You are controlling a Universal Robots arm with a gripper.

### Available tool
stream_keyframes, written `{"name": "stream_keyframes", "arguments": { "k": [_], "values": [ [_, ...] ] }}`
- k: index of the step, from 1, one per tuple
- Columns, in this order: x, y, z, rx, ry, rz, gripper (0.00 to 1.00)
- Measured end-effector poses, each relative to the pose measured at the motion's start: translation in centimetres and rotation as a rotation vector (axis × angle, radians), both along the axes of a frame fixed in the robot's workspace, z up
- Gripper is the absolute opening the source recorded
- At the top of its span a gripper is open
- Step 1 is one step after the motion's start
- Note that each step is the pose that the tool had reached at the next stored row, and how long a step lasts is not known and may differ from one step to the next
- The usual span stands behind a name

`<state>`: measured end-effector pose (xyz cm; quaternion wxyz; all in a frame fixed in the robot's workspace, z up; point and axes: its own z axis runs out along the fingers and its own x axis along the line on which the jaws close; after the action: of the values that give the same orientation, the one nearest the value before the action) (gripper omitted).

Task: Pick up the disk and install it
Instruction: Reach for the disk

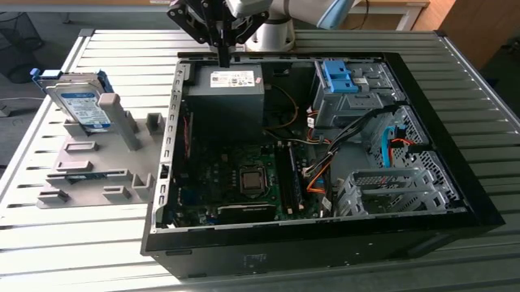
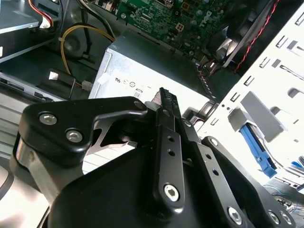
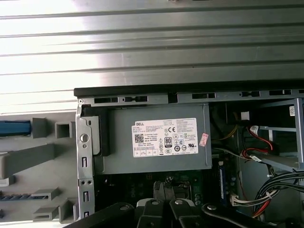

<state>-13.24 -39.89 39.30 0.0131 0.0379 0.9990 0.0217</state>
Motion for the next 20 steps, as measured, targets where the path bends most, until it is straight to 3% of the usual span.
{"name": "stream_keyframes", "arguments": {
  "k": [20],
  "values": [
    [-0.78,0.0,-0.06,0.0,0.0,0.0,0.11]
  ]
}}
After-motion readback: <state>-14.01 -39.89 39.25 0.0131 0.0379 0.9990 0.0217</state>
